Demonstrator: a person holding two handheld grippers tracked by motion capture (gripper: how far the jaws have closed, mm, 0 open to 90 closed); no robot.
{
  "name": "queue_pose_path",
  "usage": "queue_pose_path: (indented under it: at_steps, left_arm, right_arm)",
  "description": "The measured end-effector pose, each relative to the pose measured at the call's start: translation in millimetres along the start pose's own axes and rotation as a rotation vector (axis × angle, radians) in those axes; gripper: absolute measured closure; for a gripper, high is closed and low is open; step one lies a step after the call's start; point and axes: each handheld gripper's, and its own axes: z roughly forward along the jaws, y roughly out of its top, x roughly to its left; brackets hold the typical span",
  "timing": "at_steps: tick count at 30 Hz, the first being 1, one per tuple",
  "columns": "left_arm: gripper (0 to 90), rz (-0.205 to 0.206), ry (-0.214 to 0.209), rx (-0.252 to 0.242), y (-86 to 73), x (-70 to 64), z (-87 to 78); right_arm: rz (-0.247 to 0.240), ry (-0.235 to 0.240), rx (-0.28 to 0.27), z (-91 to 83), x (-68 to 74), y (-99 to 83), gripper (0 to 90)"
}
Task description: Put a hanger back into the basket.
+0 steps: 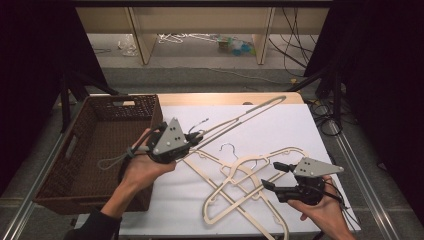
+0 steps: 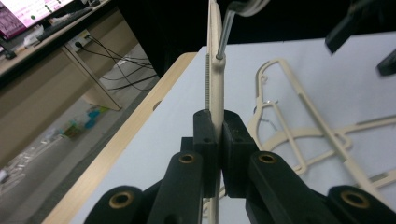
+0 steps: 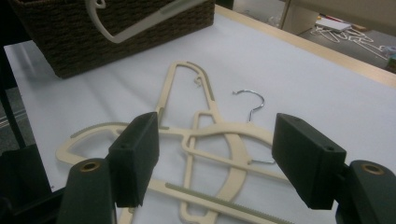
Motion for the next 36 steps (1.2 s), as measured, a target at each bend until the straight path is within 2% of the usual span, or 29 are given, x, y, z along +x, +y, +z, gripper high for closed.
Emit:
queue_pose_path:
  at_steps: [2, 5, 9, 12, 15, 16, 20, 23, 24, 26, 27, 28, 29, 30, 32, 33, 36]
  left_arm:
    - [85.7, -0.051, -0.034, -0.027, 3.8, 7.4, -9.2]
    - [85.7, -0.151, -0.064, -0.056, 7.3, 19.3, -24.6]
    - [85.7, -0.219, -0.059, -0.090, 10.5, 36.1, -49.2]
    - [85.8, -0.254, -0.031, -0.106, 12.3, 48.8, -70.0]
    - [85.8, -0.315, -0.012, -0.145, 13.1, 65.2, -92.5]
    - [85.8, -0.324, 0.002, -0.151, 13.3, 70.3, -99.4]
    - [85.8, -0.303, 0.086, -0.114, 8.2, 86.6, -122.9]
    - [85.7, -0.302, 0.135, -0.077, -5.2, 95.5, -134.3]
    - [85.8, -0.334, 0.150, -0.055, -11.5, 95.7, -137.8]
    - [85.7, -0.288, 0.179, -0.048, -25.9, 105.9, -142.1]
    - [85.7, -0.245, 0.198, -0.040, -33.6, 112.3, -144.4]
    - [85.7, -0.261, 0.210, -0.027, -41.9, 114.6, -146.5]
    - [85.7, -0.301, 0.223, -0.010, -50.1, 114.8, -148.5]
    - [85.7, -0.318, 0.236, 0.009, -58.2, 116.8, -150.4]
    - [85.7, -0.370, 0.243, 0.035, -74.3, 120.7, -153.2]
    - [85.8, -0.366, 0.258, 0.046, -81.6, 123.7, -154.9]
    - [85.7, -0.407, 0.269, 0.072, -101.0, 127.5, -157.8]
  right_arm:
    - [0.000, 0.012, 0.009, 2.1, 1.1, -2.1, 32.9]
    - [-0.007, 0.021, 0.011, 4.6, 3.2, -3.8, 32.8]
    - [-0.009, 0.033, 0.023, 7.2, 7.1, -5.6, 31.8]
    - [-0.018, 0.042, 0.029, 9.7, 8.6, -7.2, 31.8]
    - [-0.018, 0.051, 0.040, 11.6, 9.0, -8.7, 31.8]
    - [-0.013, 0.050, 0.042, 12.1, 9.2, -9.3, 31.7]
    - [-0.016, 0.054, 0.045, 13.4, 9.5, -10.5, 31.8]
    - [-0.016, 0.054, 0.048, 13.5, 9.4, -10.6, 31.7]
    - [-0.018, 0.053, 0.046, 13.7, 9.1, -10.7, 31.7]
    - [-0.020, 0.056, 0.050, 13.9, 8.9, -11.2, 31.7]
    - [-0.021, 0.054, 0.051, 14.1, 9.0, -11.4, 31.7]
    - [-0.021, 0.051, 0.053, 14.4, 9.0, -11.6, 31.6]
    - [-0.017, 0.056, 0.057, 14.7, 9.0, -11.7, 31.5]
    - [-0.015, 0.057, 0.058, 14.9, 9.2, -11.9, 31.4]
    - [-0.013, 0.055, 0.058, 16.0, 9.3, -12.7, 31.2]
    - [-0.012, 0.055, 0.061, 16.5, 9.5, -12.9, 31.1]
    - [-0.016, 0.062, 0.064, 17.9, 9.9, -13.3, 30.0]
